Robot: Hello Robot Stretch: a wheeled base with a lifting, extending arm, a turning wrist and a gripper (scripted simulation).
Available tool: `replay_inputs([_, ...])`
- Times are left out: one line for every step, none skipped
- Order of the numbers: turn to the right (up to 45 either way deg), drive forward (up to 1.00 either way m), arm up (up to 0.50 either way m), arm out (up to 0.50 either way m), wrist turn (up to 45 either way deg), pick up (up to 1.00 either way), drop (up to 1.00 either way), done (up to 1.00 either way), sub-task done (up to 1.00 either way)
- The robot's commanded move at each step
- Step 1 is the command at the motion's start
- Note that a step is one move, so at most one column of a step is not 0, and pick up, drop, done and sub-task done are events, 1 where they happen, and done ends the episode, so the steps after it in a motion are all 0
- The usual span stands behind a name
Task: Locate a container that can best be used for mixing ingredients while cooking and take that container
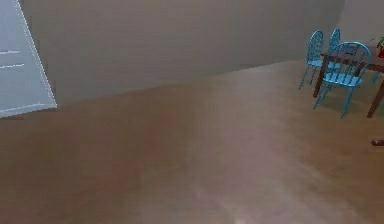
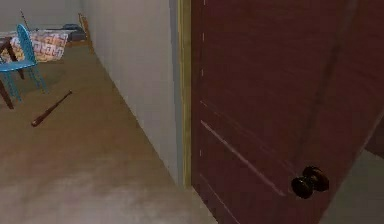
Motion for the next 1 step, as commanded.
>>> replay_inputs([24.0,0.00,0.00,0.00,0.0,0.00,0.00,0.00,0.00])
